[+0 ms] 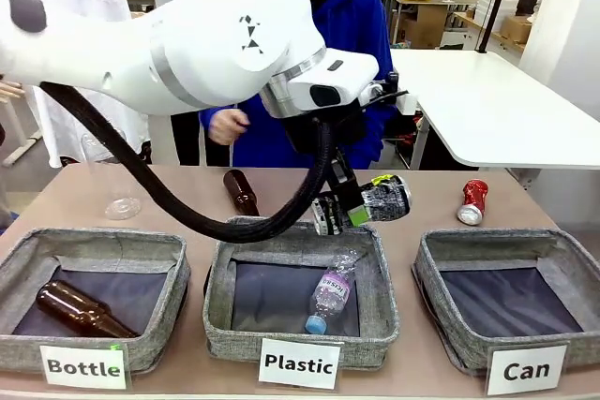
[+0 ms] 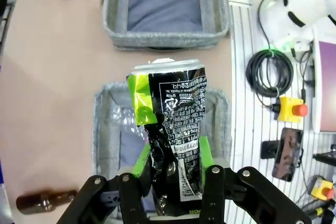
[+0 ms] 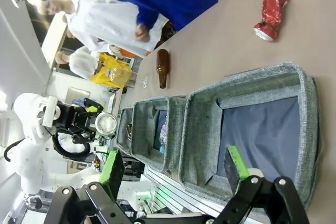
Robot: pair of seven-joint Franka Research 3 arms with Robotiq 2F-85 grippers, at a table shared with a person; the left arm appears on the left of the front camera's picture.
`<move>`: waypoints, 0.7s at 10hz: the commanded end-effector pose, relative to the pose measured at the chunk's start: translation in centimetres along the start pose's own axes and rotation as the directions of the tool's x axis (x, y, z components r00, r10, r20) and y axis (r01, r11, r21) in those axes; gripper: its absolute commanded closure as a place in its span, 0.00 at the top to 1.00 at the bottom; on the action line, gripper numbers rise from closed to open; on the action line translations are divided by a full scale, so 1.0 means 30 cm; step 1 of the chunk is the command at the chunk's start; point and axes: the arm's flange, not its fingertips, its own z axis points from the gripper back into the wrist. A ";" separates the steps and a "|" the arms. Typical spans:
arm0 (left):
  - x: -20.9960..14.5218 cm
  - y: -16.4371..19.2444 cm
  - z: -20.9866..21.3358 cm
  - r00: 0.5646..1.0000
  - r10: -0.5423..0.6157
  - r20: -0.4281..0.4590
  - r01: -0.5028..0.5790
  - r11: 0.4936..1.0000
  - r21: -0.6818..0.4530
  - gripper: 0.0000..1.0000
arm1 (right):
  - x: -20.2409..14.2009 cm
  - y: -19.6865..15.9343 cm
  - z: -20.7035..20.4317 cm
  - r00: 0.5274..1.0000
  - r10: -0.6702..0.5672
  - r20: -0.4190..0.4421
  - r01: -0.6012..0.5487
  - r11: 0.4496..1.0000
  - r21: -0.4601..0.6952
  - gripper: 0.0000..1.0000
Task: Sort the can waste into the basket.
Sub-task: Pick up the can waste from the table and place it in the right Fabric basket.
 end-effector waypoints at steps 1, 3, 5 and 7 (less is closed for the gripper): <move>0.185 0.000 -0.122 0.999 -0.011 0.034 0.009 0.998 0.055 0.41 | -0.013 0.034 0.112 0.997 -0.043 -0.058 0.038 0.995 -0.094 1.00; 0.410 0.041 -0.258 0.993 -0.077 0.085 0.072 0.996 0.059 0.41 | -0.050 0.028 0.254 0.994 -0.106 -0.011 0.101 0.973 -0.206 1.00; 0.560 0.048 -0.412 0.993 -0.081 0.086 0.075 0.995 0.068 0.41 | -0.091 0.033 0.347 0.993 -0.114 -0.011 0.110 0.973 -0.201 1.00; 0.644 0.055 -0.532 0.997 -0.069 0.032 0.066 0.995 0.073 0.41 | -0.119 0.027 0.451 0.993 -0.110 0.049 0.118 0.971 -0.210 1.00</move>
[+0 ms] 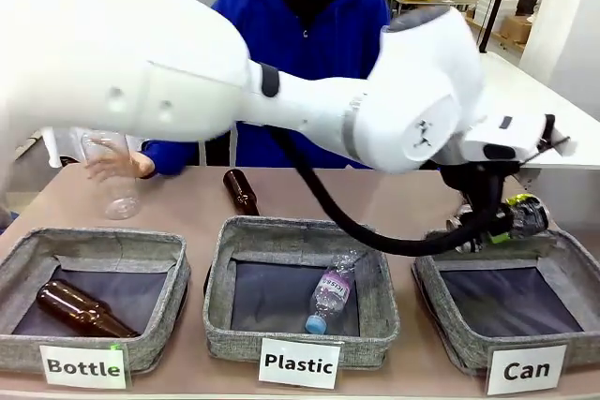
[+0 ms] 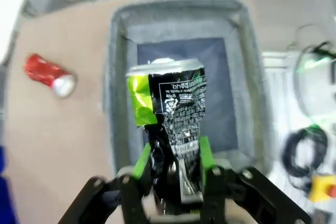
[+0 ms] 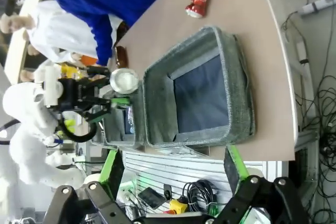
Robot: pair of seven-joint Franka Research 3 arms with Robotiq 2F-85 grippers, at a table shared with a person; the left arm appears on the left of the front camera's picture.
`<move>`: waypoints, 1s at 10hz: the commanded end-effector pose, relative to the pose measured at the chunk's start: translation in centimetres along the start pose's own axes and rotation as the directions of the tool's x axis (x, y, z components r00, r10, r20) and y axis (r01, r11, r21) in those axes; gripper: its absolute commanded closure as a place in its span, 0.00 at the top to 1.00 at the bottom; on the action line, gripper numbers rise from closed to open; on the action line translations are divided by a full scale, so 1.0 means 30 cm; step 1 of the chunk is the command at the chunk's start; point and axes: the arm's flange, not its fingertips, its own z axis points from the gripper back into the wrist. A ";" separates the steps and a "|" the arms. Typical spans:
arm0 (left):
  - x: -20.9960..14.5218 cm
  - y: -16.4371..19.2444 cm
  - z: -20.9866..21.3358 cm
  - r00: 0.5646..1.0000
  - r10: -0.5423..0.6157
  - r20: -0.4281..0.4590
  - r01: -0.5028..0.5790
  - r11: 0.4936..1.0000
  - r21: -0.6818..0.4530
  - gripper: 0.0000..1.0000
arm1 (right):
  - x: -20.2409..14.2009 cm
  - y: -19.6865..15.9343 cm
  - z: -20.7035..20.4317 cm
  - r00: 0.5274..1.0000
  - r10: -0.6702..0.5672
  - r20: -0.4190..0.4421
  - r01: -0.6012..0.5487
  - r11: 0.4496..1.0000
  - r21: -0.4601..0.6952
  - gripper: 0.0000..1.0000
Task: Sort the can waste into the basket.
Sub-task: Pick up the can waste from the table and place it in the right Fabric basket.
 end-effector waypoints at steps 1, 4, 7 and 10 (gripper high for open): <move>0.117 0.023 -0.043 0.998 0.020 -0.057 -0.019 1.000 0.017 0.41 | -0.007 -0.014 0.046 0.999 -0.013 0.046 0.012 1.000 0.024 1.00; 0.117 0.009 -0.051 0.997 0.001 -0.073 0.001 1.000 0.019 0.41 | 0.000 0.000 0.000 1.000 0.000 0.000 0.000 1.000 0.000 1.00; 0.112 0.001 -0.057 0.997 -0.011 -0.078 0.013 1.000 0.023 1.00 | 0.000 0.000 0.000 1.000 0.000 0.000 0.000 1.000 0.000 1.00; 0.096 -0.009 -0.043 0.996 -0.015 -0.089 0.016 1.000 0.018 1.00 | 0.000 0.000 0.000 1.000 0.000 0.000 0.000 1.000 0.000 1.00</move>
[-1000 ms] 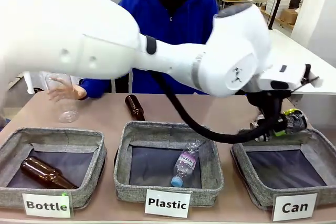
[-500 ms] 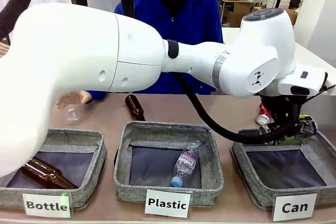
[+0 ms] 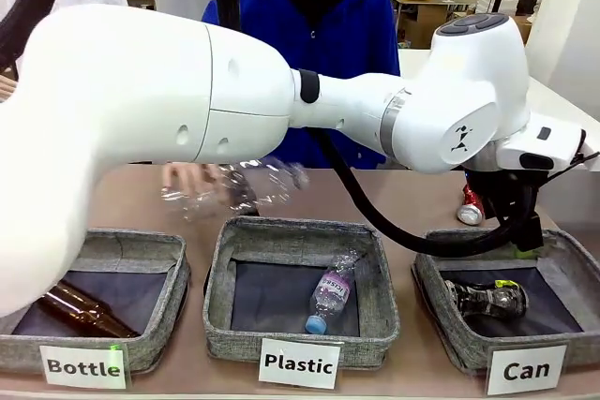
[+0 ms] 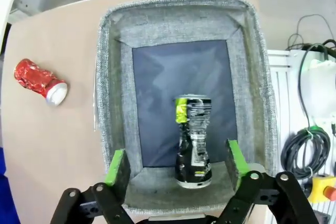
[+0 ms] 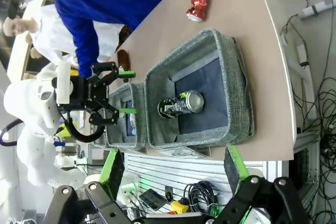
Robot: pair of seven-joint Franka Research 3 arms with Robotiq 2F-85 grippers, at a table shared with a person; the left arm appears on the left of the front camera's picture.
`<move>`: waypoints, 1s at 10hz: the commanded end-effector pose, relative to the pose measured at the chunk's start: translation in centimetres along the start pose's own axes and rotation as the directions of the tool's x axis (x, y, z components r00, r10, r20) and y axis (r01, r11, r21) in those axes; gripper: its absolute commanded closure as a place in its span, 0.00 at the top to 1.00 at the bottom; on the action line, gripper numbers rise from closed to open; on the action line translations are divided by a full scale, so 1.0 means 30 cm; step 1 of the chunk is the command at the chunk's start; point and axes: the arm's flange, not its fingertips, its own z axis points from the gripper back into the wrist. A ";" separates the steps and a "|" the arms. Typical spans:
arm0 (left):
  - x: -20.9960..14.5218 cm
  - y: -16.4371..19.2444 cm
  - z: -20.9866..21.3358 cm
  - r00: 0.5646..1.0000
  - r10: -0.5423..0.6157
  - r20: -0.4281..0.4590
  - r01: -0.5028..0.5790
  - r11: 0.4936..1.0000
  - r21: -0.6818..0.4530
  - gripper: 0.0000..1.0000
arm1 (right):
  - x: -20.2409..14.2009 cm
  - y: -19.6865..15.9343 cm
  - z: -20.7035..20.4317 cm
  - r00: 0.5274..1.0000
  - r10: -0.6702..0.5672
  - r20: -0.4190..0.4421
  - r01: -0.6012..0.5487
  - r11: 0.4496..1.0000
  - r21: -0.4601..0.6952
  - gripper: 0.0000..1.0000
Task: Sort the can waste into the basket.
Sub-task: Pick up the can waste from the table and place it in the right Fabric basket.
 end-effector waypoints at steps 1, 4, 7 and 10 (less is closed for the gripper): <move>-0.006 -0.006 0.033 0.999 -0.006 -0.032 0.007 1.000 0.013 1.00 | 0.001 0.004 -0.008 1.000 0.001 -0.007 -0.001 1.000 -0.007 1.00; -0.142 -0.026 0.190 0.999 0.027 -0.031 -0.026 0.999 0.025 1.00 | 0.027 0.056 -0.127 0.996 0.045 -0.076 -0.044 0.999 0.022 1.00; -0.181 -0.008 0.183 0.998 0.042 -0.054 -0.041 0.999 0.027 1.00 | 0.018 0.041 -0.090 0.998 0.033 -0.052 -0.030 0.998 0.055 1.00; -0.147 -0.027 0.152 1.000 -0.002 0.001 0.002 1.000 0.010 1.00 | 0.003 0.014 -0.036 1.000 0.017 -0.011 -0.016 0.998 0.057 1.00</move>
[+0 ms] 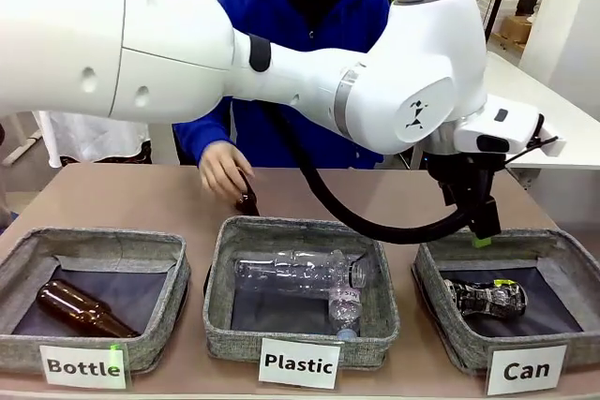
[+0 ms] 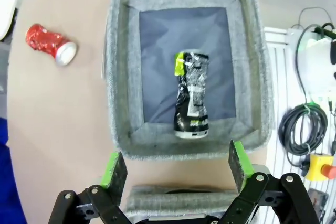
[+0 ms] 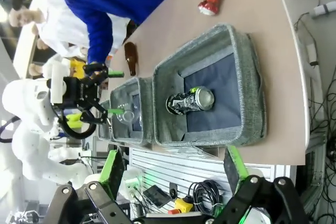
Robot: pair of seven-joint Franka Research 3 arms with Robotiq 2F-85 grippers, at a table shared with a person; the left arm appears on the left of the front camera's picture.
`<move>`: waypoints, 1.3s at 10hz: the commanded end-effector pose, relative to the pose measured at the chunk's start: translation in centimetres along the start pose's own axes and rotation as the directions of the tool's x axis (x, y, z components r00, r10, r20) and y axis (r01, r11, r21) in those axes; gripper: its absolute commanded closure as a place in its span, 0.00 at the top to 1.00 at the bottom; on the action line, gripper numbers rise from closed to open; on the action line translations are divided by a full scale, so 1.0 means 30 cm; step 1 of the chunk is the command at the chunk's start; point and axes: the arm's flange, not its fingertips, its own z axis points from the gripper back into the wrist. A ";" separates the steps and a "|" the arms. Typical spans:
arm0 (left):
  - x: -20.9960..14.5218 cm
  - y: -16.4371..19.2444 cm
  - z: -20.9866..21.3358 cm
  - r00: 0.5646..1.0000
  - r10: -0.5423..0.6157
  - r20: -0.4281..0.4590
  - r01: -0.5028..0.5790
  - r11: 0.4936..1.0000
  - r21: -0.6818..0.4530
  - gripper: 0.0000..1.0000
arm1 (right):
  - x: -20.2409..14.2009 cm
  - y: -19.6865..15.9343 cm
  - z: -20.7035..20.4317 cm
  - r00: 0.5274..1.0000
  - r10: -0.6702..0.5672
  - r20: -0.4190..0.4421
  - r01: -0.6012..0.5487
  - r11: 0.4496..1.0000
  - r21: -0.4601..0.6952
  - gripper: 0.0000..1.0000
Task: Sort the can waste into the basket.
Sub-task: Pick up the can waste from the table and place it in the right Fabric basket.
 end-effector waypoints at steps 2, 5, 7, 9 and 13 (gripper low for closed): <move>-0.021 -0.008 0.005 0.999 -0.019 0.038 0.020 0.999 -0.026 1.00 | 0.010 0.006 0.004 1.000 0.008 0.004 -0.008 1.000 0.017 1.00; -0.066 0.013 0.064 0.999 0.010 0.040 -0.008 0.999 -0.045 1.00 | 0.016 0.029 -0.032 0.999 0.023 -0.026 -0.023 1.000 0.014 1.00; -0.188 0.020 0.203 0.997 0.069 -0.018 -0.071 0.990 -0.120 1.00 | 0.029 0.084 -0.131 0.993 0.069 -0.096 -0.068 0.998 0.015 1.00; -0.380 0.016 0.365 0.986 0.166 0.028 -0.163 0.981 -0.106 1.00 | 0.046 0.168 -0.277 0.972 0.127 -0.196 -0.118 0.992 0.054 1.00; -0.889 0.021 0.656 0.851 0.507 0.136 -0.479 0.856 -0.193 1.00 | 0.016 0.332 -0.608 0.886 0.231 -0.401 -0.124 0.953 0.275 1.00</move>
